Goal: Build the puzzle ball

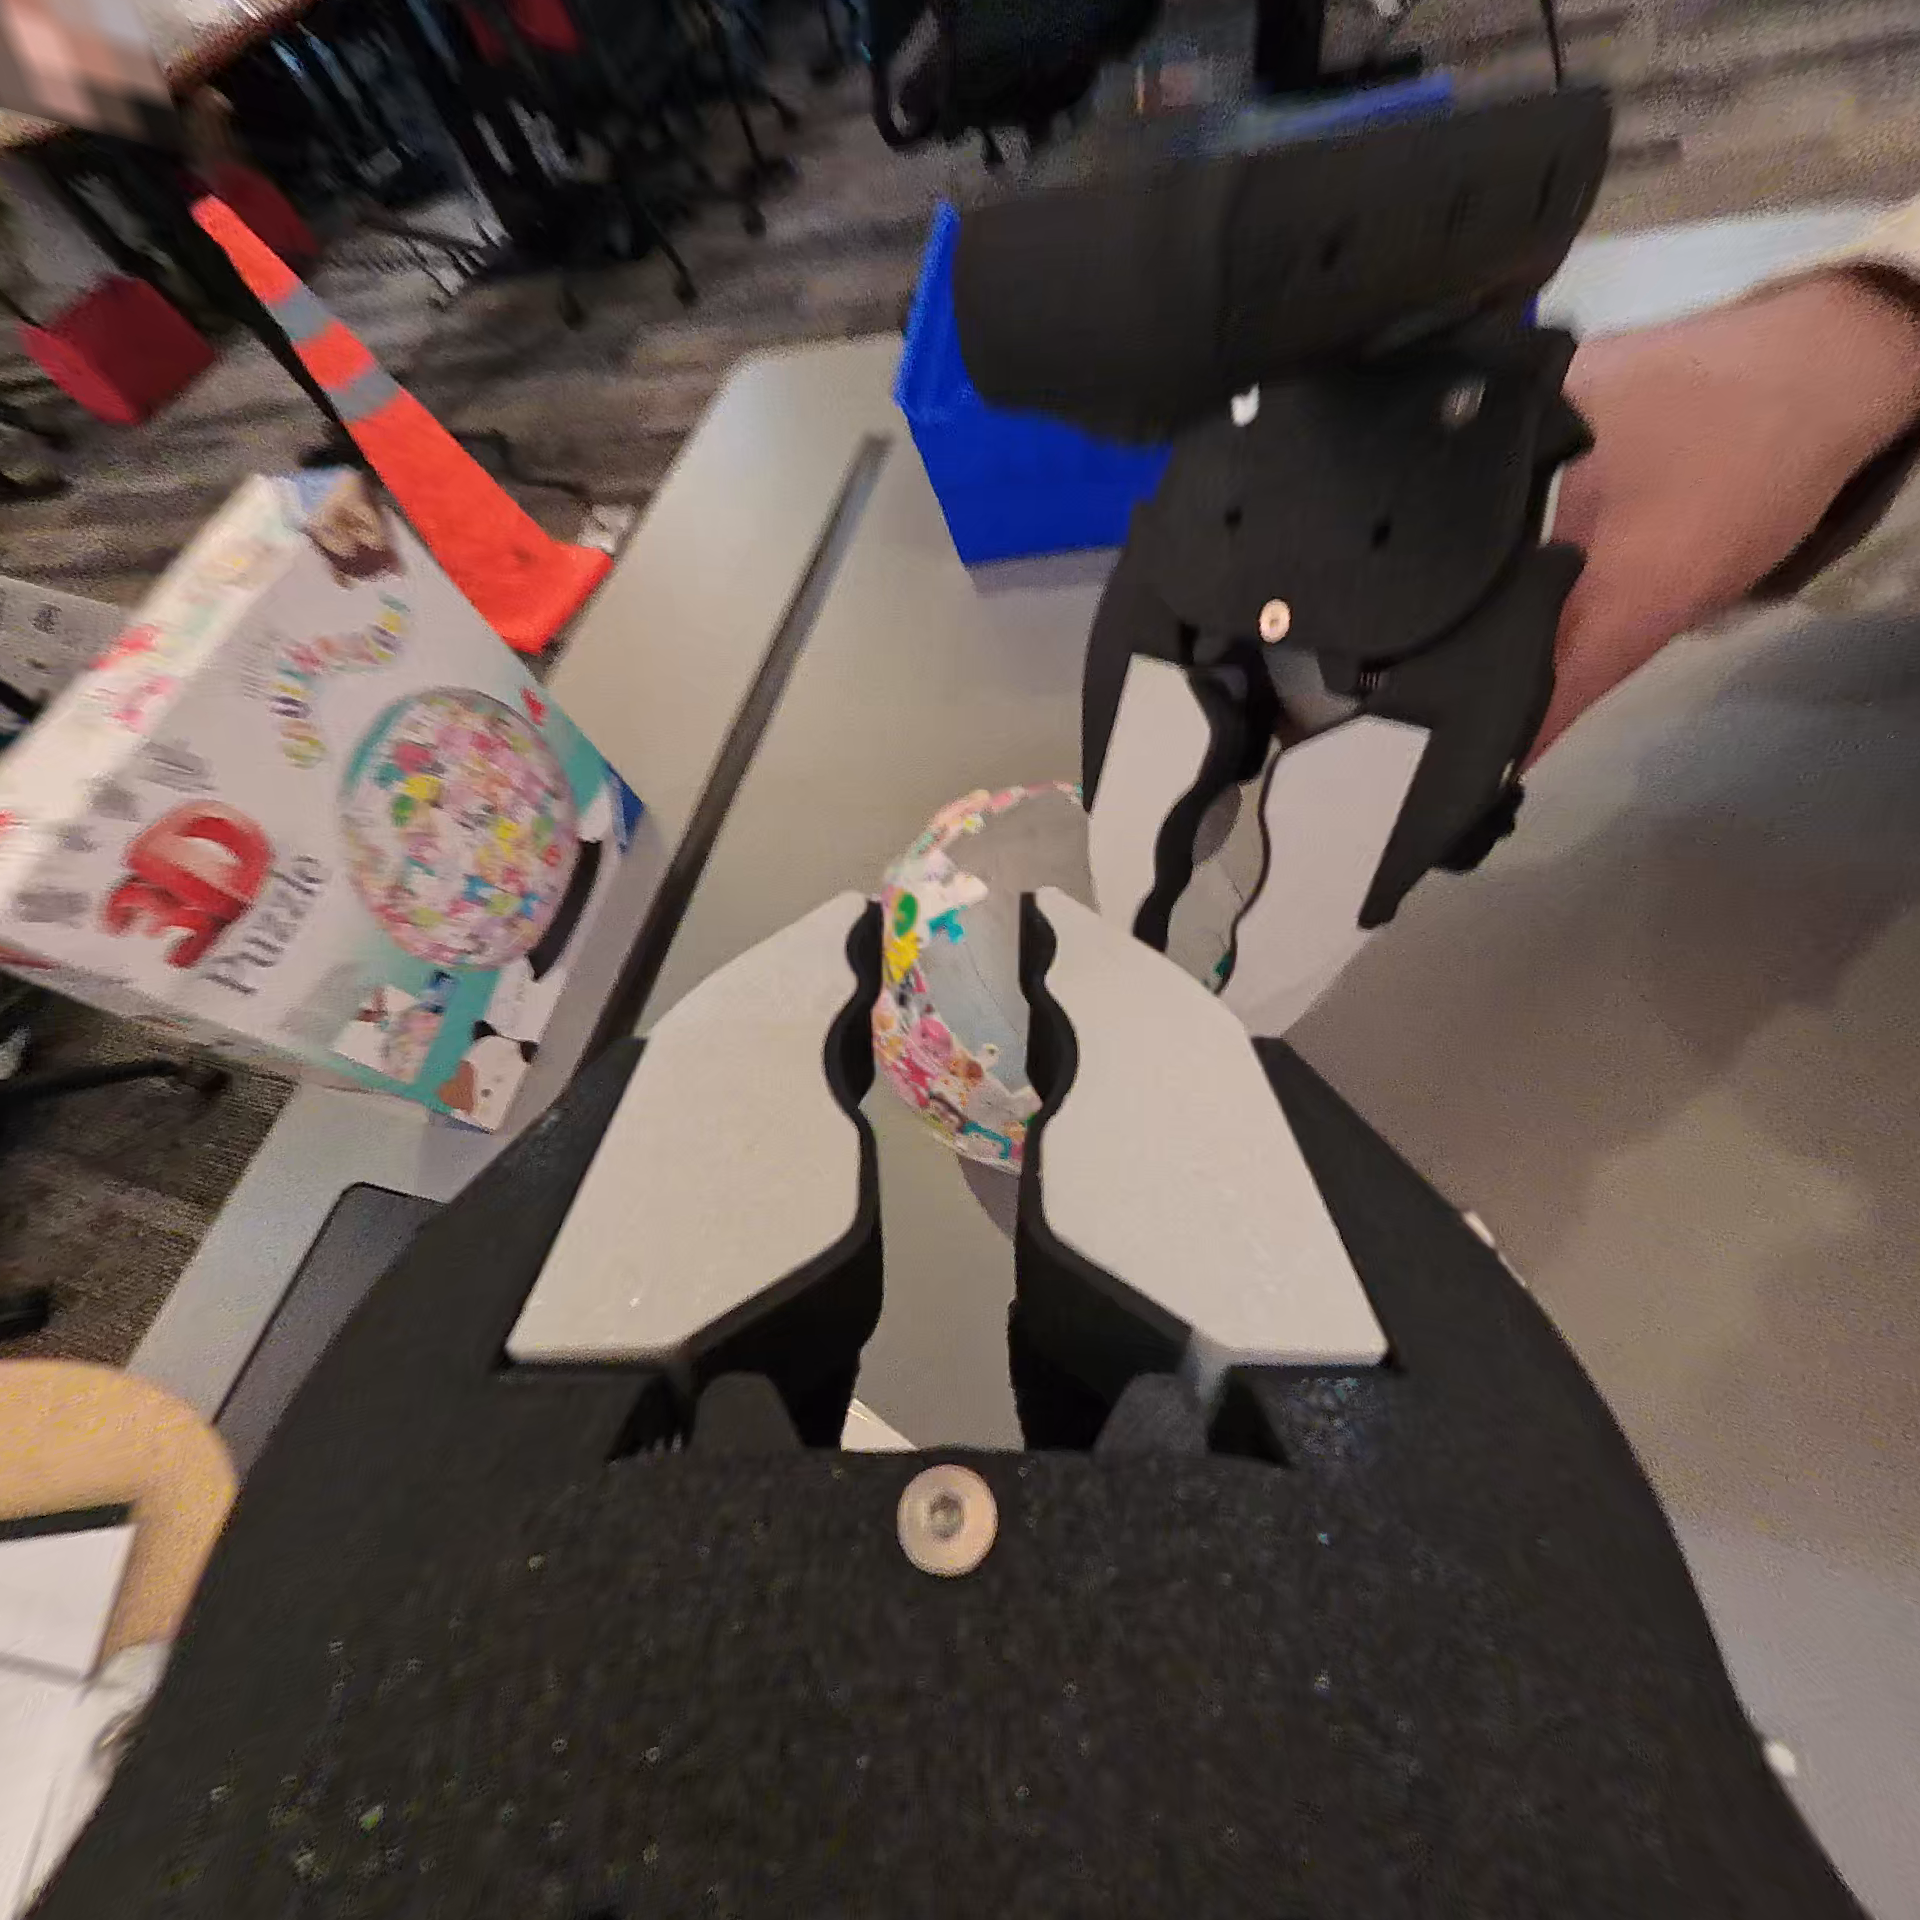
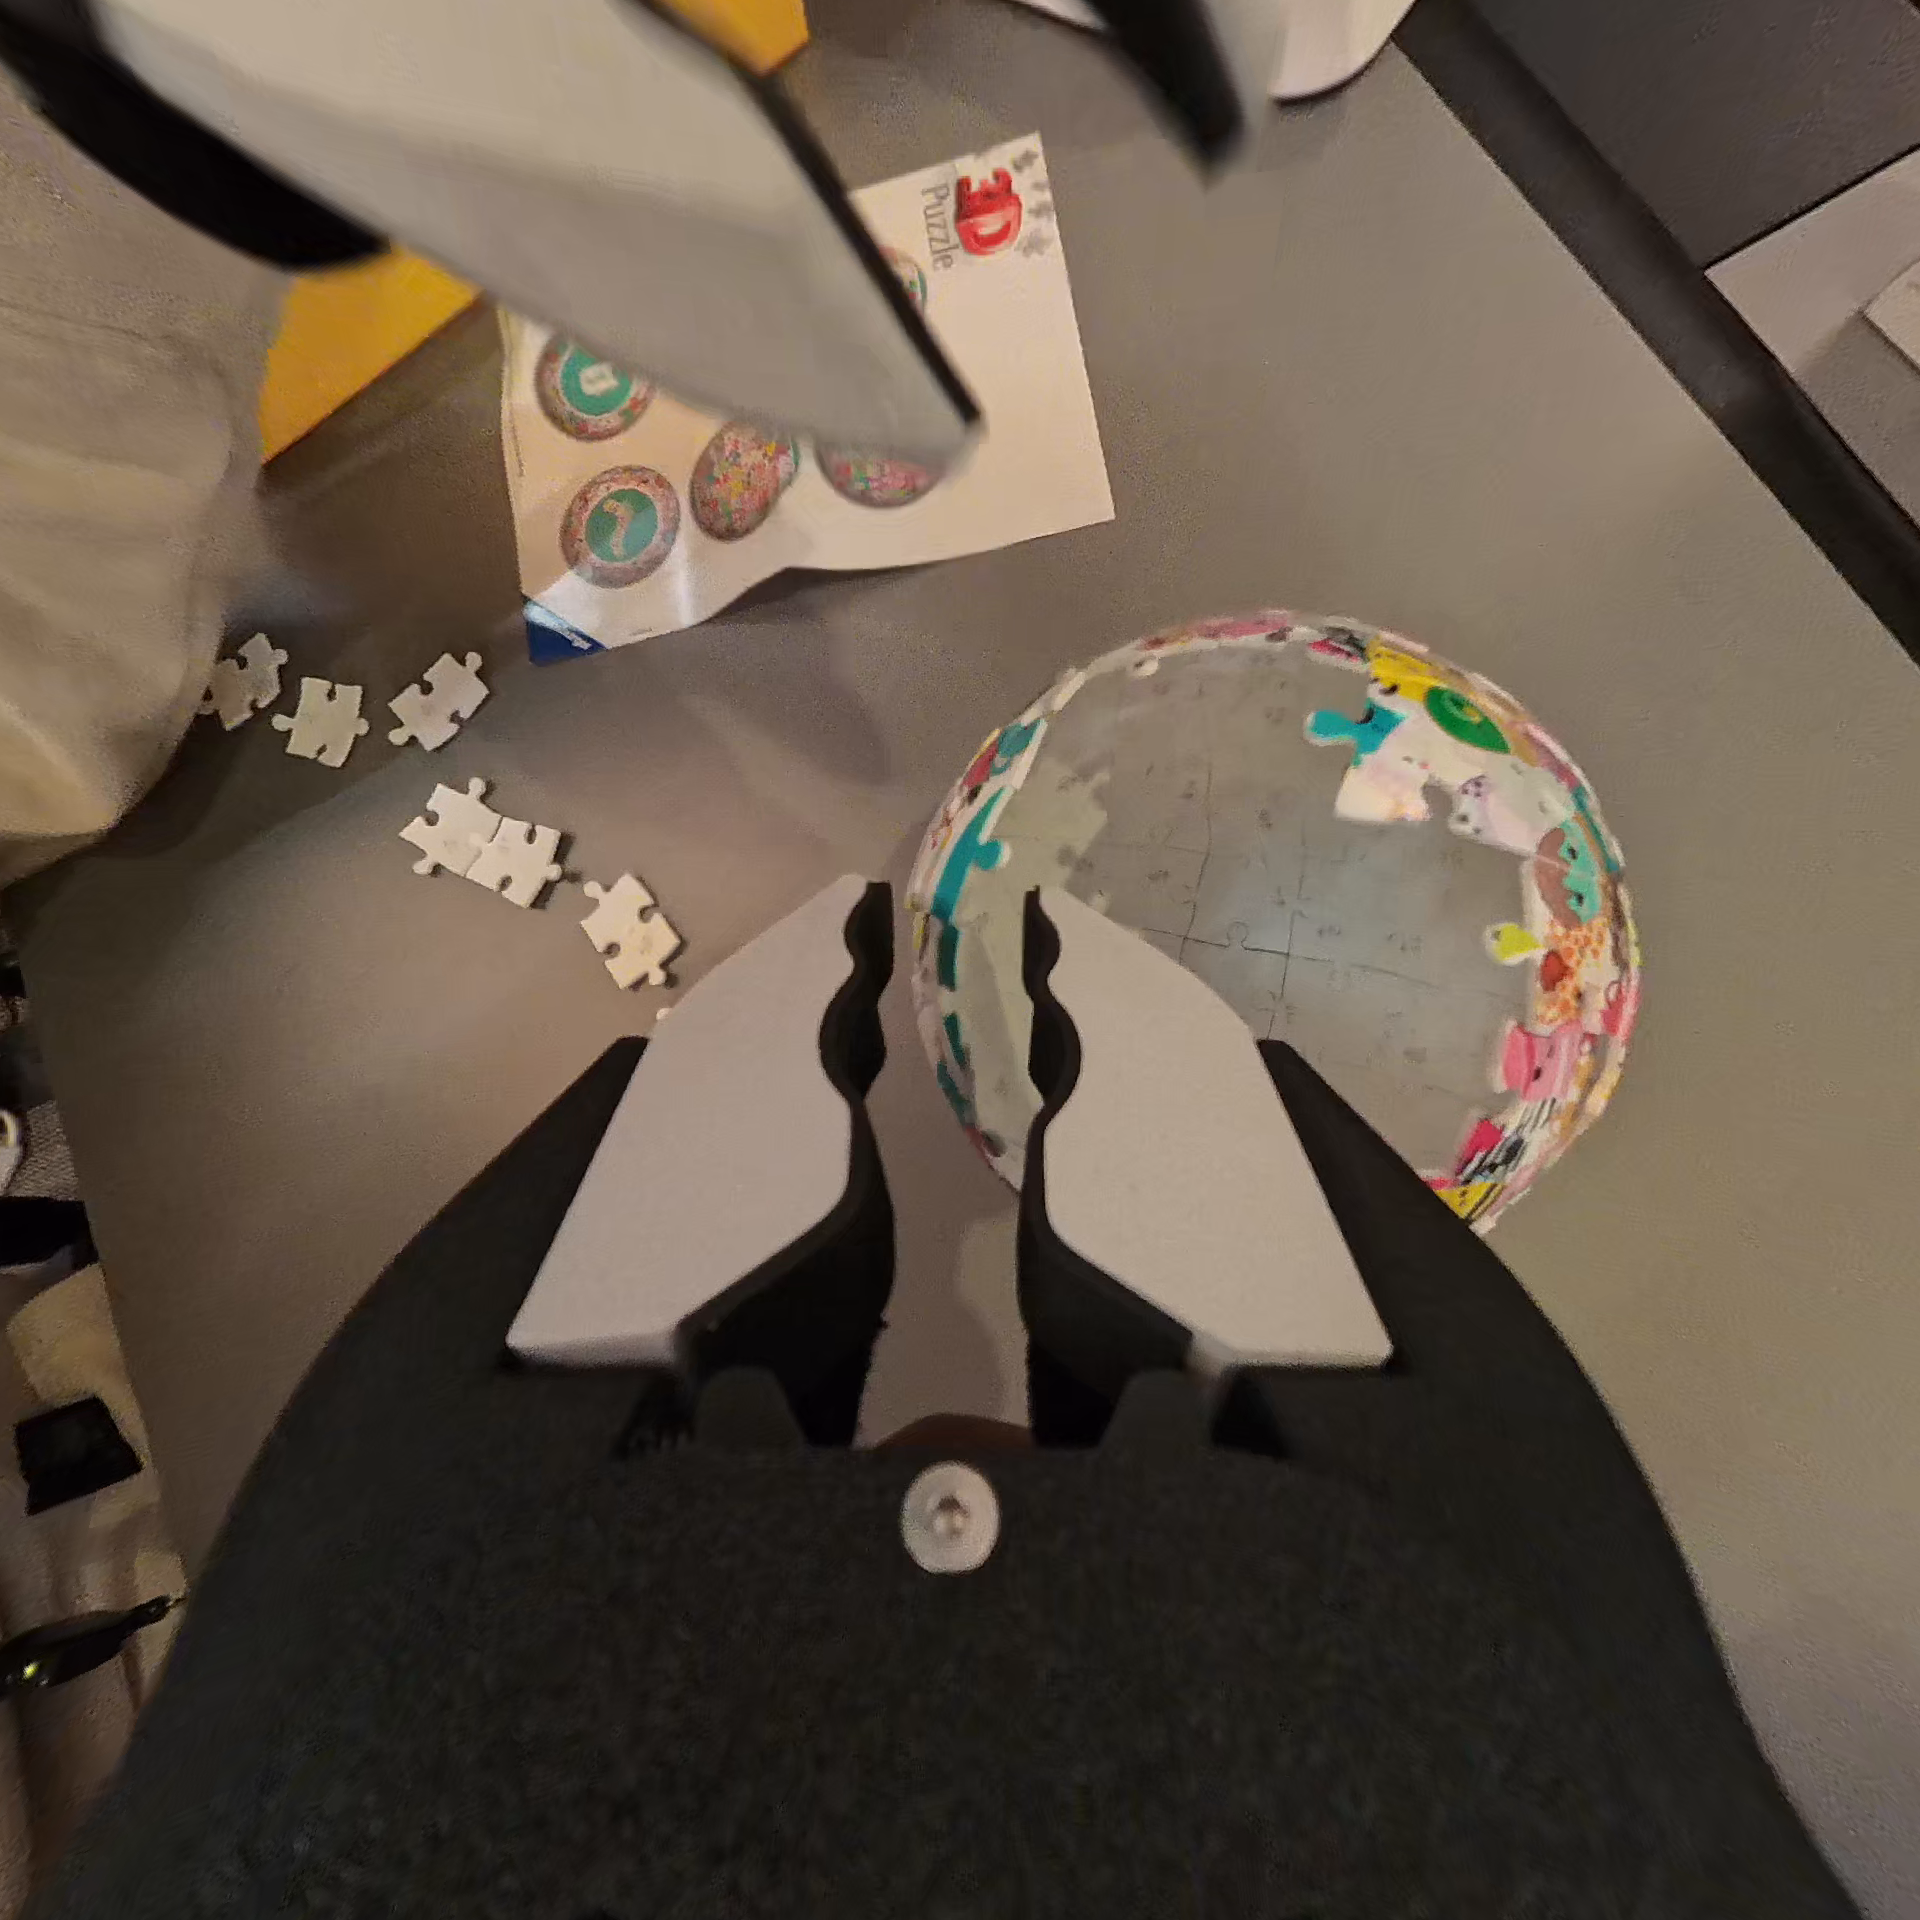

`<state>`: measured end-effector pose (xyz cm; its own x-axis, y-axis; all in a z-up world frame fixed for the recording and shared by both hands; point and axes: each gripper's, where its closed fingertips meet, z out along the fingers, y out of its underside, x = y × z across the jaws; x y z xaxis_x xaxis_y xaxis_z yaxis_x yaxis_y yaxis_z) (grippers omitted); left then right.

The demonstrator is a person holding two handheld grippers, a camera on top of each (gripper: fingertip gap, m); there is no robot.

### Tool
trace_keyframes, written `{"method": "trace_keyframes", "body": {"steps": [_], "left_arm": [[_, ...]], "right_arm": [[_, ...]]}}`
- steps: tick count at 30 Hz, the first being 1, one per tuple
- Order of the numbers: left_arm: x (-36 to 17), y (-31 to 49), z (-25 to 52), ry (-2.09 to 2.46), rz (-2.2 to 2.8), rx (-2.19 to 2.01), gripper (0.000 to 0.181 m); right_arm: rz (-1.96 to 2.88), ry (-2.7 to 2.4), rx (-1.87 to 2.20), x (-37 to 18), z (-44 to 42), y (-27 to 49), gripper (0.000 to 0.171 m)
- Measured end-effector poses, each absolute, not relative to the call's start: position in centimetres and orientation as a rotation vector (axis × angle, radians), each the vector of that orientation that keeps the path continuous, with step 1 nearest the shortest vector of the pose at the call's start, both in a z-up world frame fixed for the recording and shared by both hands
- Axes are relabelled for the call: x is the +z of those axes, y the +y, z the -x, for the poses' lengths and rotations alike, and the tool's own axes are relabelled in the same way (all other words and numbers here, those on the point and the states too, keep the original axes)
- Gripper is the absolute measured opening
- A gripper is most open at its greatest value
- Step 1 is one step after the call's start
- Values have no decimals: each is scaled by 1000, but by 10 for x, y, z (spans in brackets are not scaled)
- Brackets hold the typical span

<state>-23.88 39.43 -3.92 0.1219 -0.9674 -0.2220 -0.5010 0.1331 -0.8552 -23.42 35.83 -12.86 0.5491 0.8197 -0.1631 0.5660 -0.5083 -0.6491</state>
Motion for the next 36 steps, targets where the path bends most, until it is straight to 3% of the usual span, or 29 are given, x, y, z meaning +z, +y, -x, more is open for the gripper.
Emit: {"method": "trace_keyframes", "body": {"steps": [6, 8, 20, 25, 30, 36], "left_arm": [[2, 395, 257, 1376, 1430, -695, 23], [6, 394, 260, 1368, 1427, -697, 22], [15, 388, 265, 1367, 1405, -689, 21], [12, 389, 264, 1376, 1411, -687, 21], [14, 389, 264, 1369, 1407, -691, 21], [18, 388, 266, 1361, 1401, -696, 21]], "right_arm": [[2356, -1121, 571, -132, 236, 357, 17], [2380, -1137, 547, -133, 236, 356, 10], [2459, -1115, 697, -137, 236, 351, 6], [2463, -1142, 650, -136, 236, 352, 8], [2423, -1209, 476, -133, 234, 351, 25], [2472, -1245, 281, -144, 233, 358, 31]]}}
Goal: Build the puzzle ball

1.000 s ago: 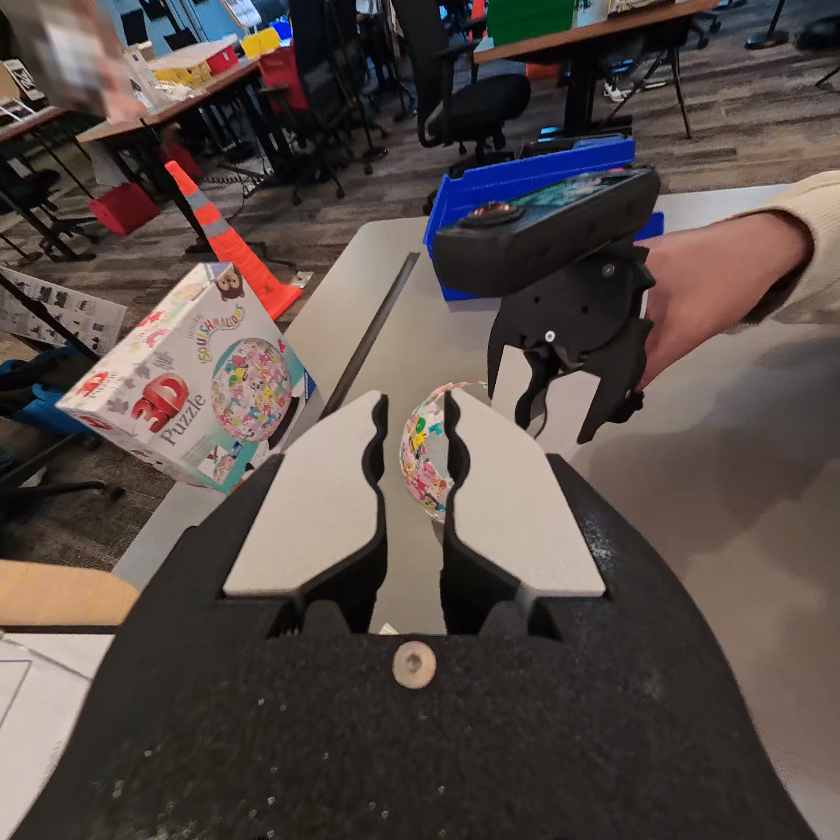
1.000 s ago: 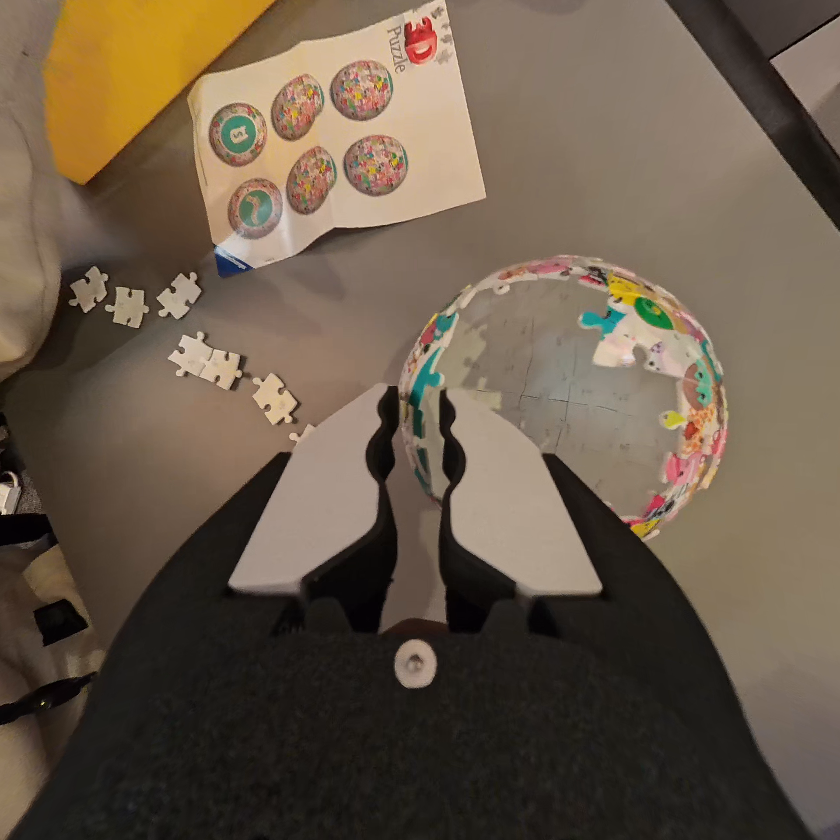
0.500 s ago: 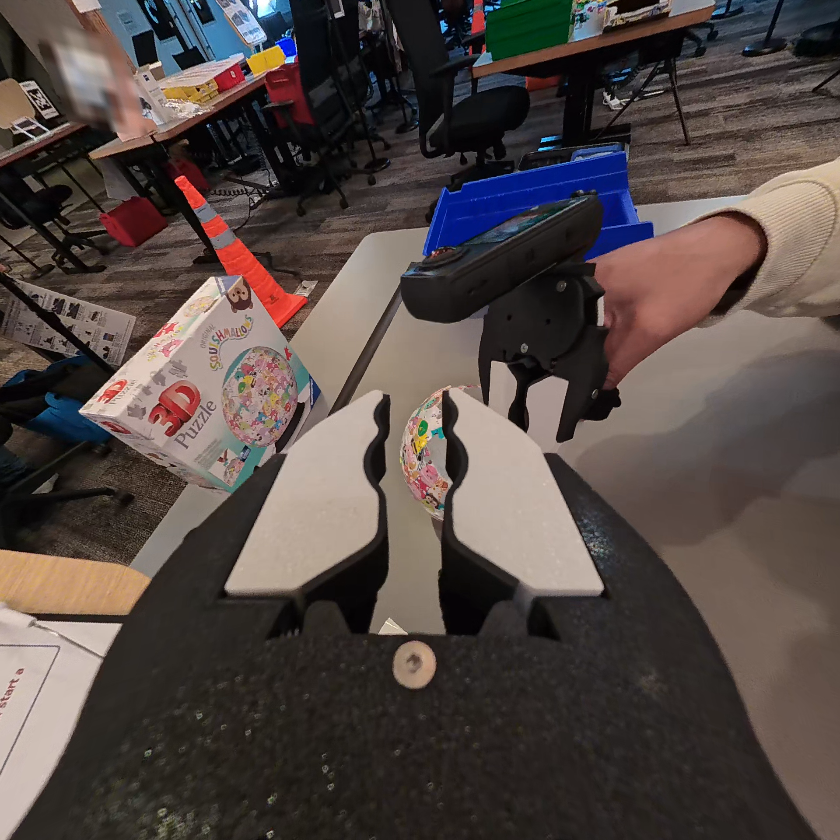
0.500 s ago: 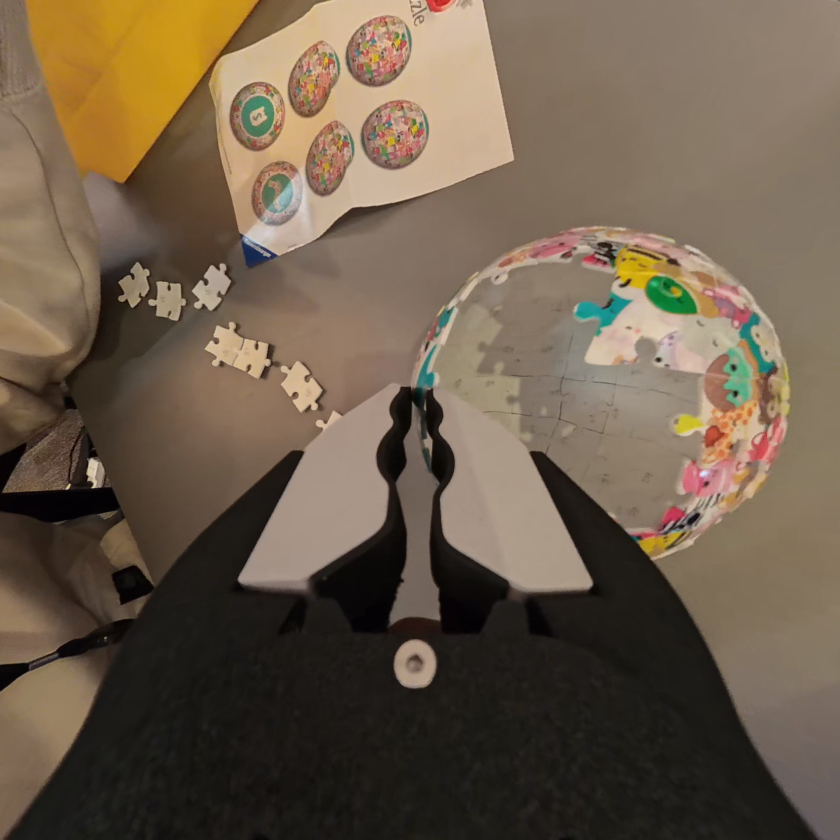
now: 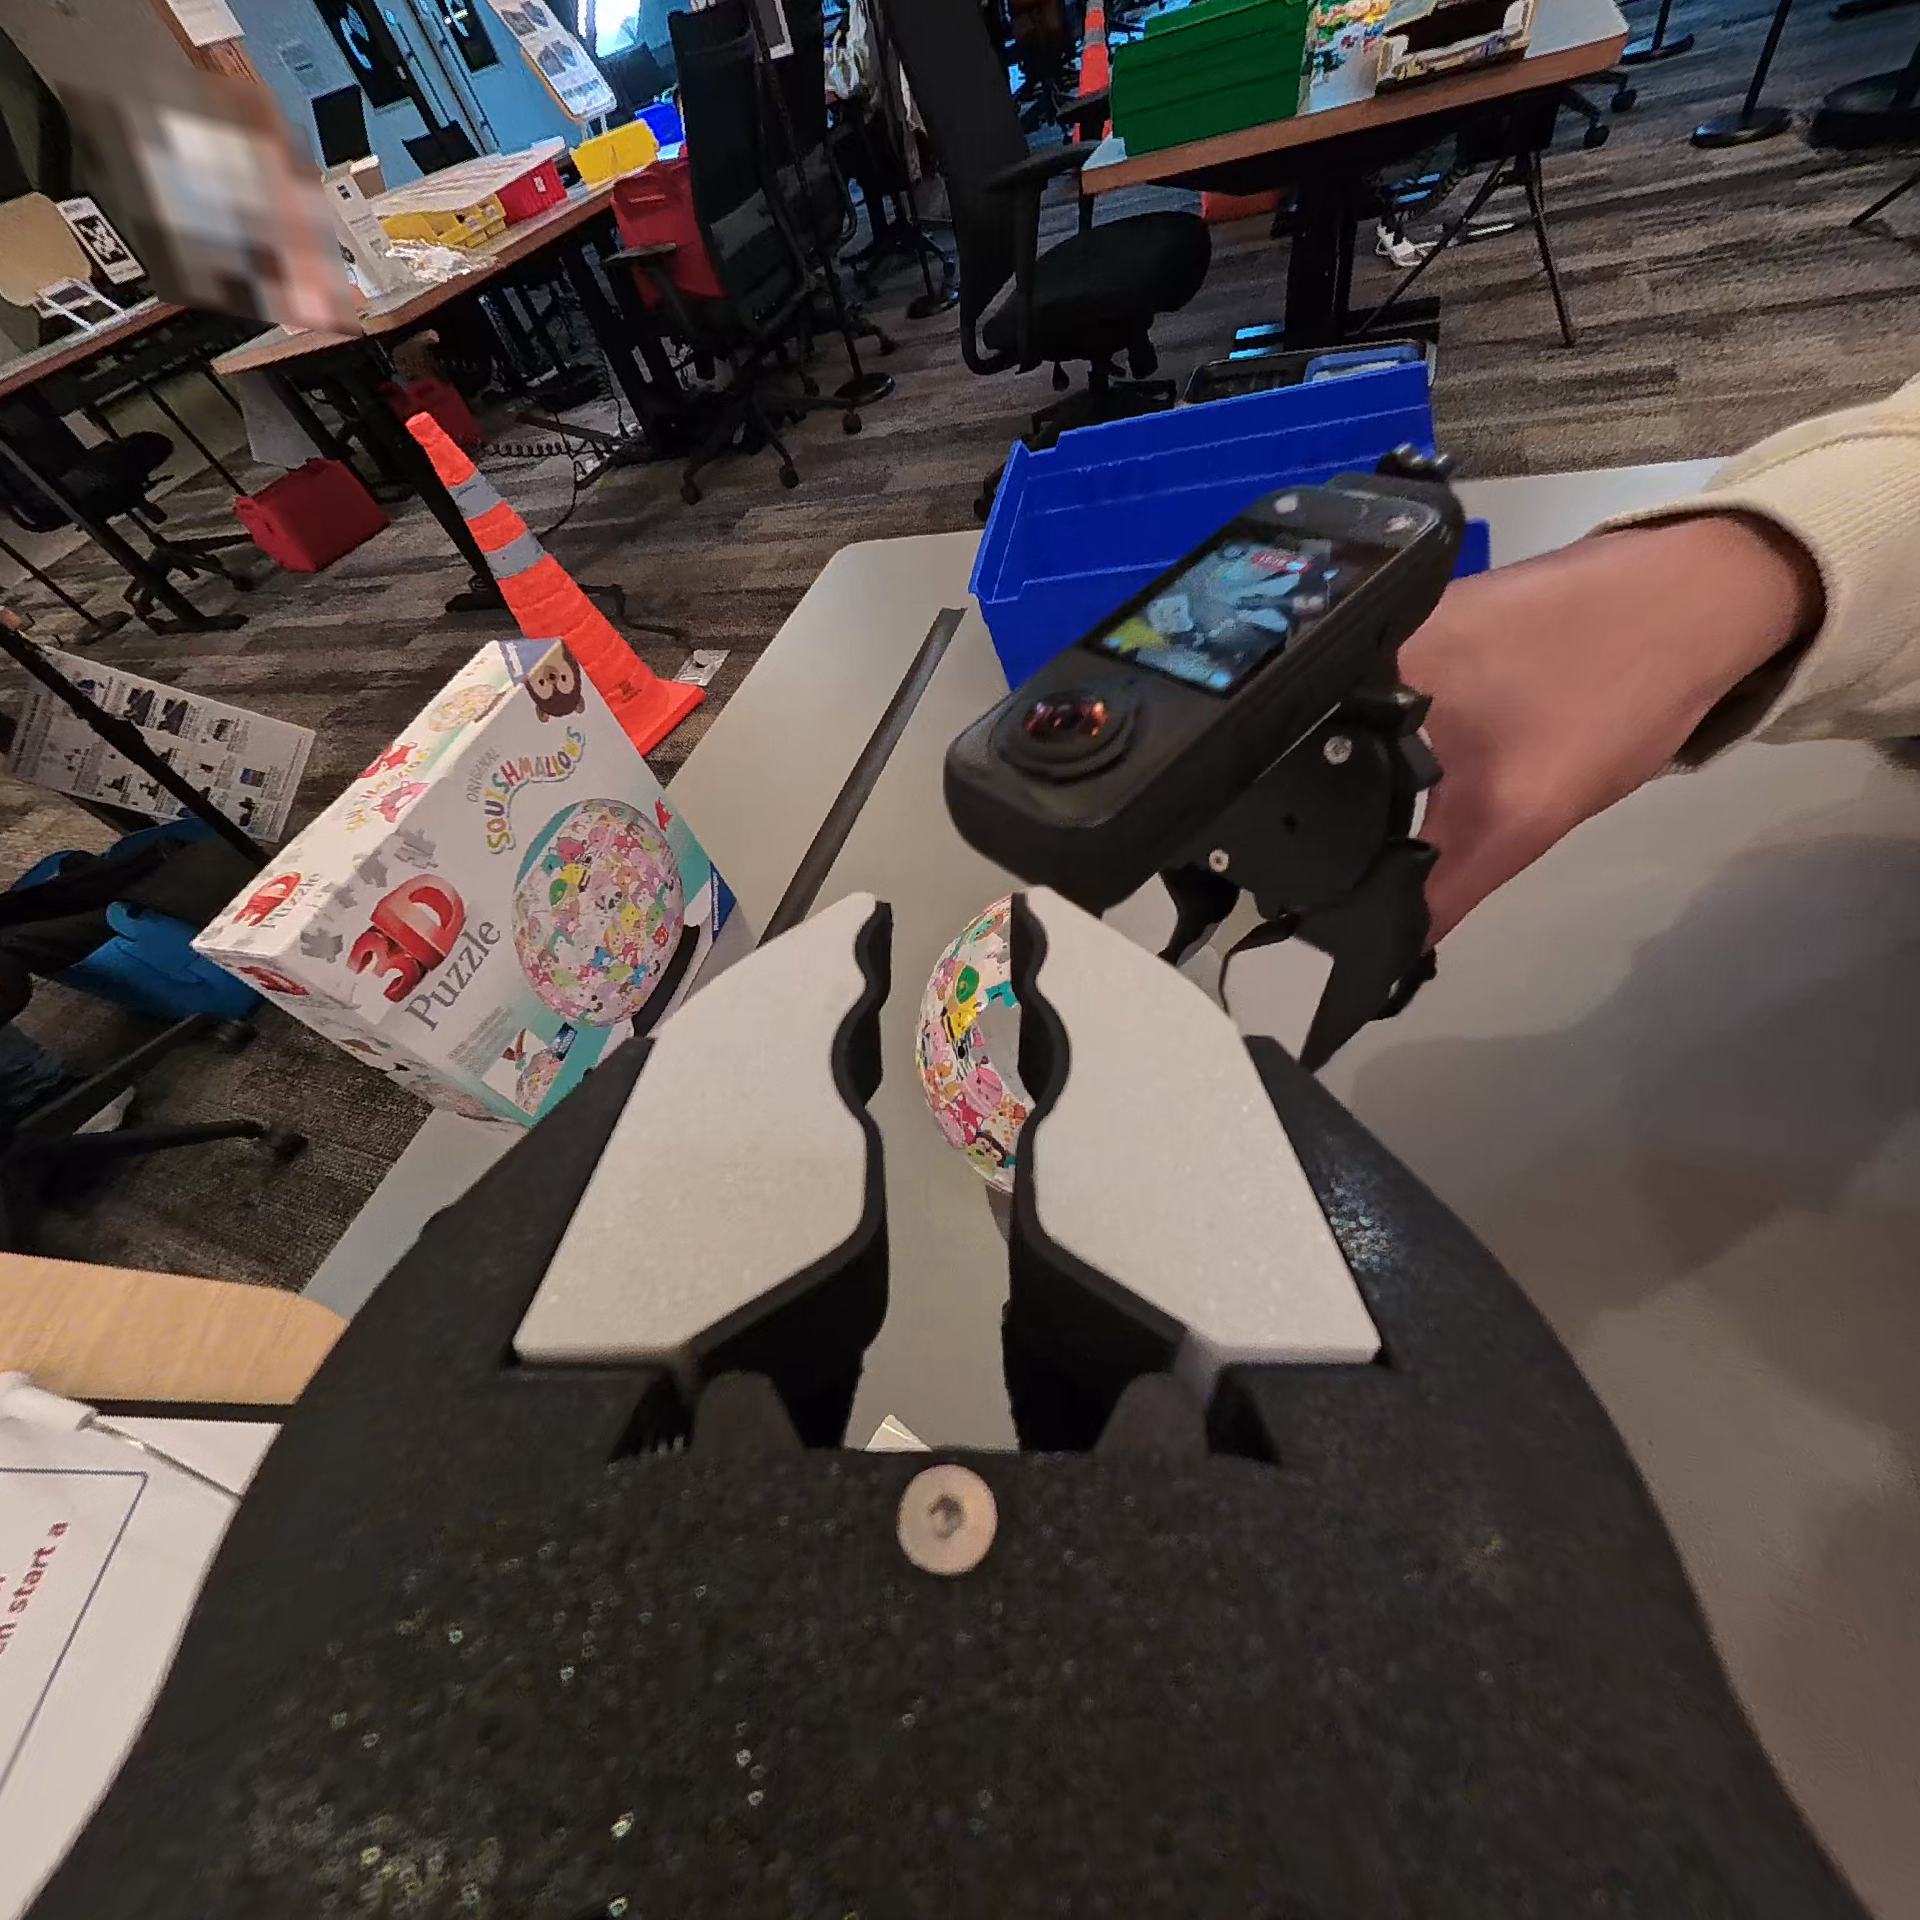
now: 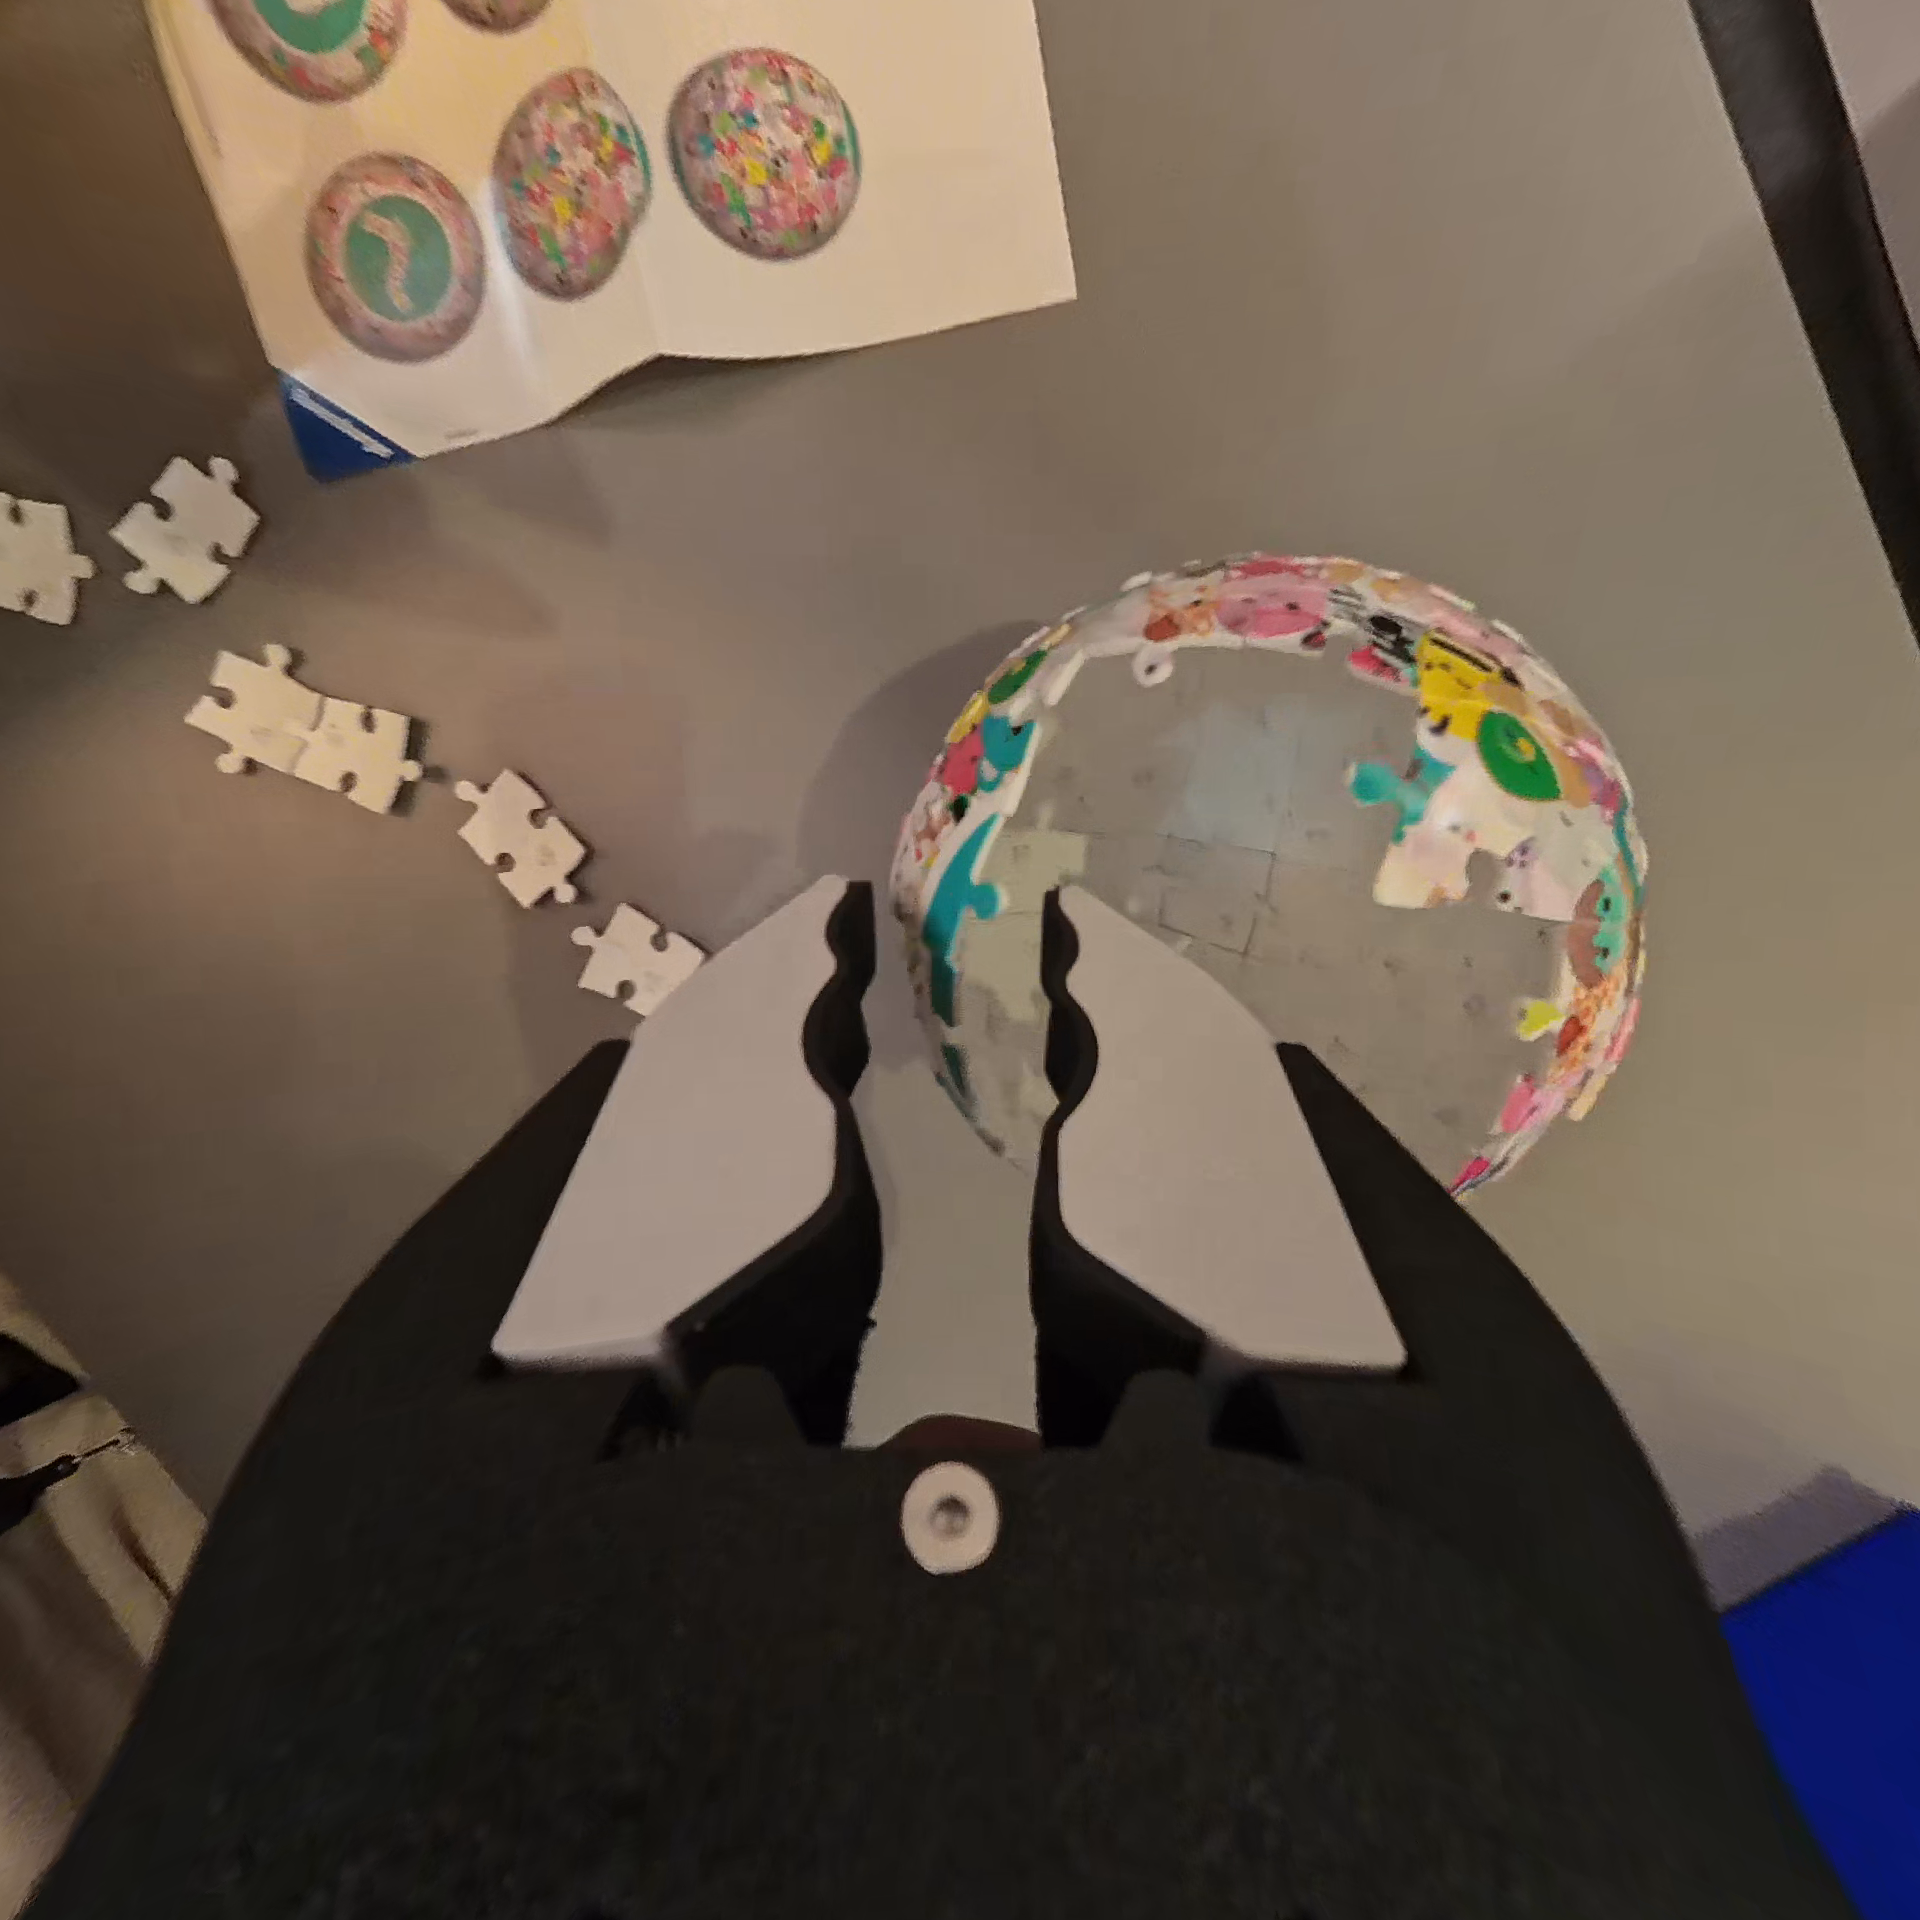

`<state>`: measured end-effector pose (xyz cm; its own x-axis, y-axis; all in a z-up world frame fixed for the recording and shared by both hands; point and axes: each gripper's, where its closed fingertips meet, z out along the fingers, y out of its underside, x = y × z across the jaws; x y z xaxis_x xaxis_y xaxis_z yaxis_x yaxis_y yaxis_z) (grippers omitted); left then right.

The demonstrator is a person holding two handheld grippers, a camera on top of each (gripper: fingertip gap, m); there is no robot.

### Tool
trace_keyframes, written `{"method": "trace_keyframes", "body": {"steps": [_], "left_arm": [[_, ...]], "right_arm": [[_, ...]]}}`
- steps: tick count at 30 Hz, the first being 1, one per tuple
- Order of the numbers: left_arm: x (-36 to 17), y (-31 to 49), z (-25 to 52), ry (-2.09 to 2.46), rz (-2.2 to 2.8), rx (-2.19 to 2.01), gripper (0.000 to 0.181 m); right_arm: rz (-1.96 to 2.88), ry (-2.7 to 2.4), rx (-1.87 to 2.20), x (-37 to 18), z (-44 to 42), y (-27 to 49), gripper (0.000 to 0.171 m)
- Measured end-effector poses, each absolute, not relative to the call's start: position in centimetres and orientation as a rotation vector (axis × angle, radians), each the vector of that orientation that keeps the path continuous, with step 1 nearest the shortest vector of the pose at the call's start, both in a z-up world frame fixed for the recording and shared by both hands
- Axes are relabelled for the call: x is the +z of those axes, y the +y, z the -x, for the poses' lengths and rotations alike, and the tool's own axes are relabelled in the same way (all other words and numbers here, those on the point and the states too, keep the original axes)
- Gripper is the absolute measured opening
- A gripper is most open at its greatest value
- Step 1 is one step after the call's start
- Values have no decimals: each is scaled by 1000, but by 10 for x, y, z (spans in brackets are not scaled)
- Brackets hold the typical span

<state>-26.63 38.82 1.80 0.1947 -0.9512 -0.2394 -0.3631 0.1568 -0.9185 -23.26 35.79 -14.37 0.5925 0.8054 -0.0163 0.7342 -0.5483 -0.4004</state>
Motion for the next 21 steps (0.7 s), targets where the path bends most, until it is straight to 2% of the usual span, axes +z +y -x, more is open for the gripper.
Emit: {"method": "trace_keyframes", "body": {"steps": [6, 10, 16, 21], "left_arm": [[23, 387, 272, 1356, 1391, -683, 18], [27, 391, 280, 1327, 1400, -707, 18], [34, 399, 291, 1271, 1410, -709, 19], [35, 403, 296, 1245, 1425, -699, 21]], "right_arm": [[2526, -1273, 238, -147, 232, 359, 27], [2539, -1310, 284, -147, 236, 353, 11], [2529, -1302, 319, -148, 237, 353, 9], [2554, -1277, 338, -148, 234, 354, 14]]}}
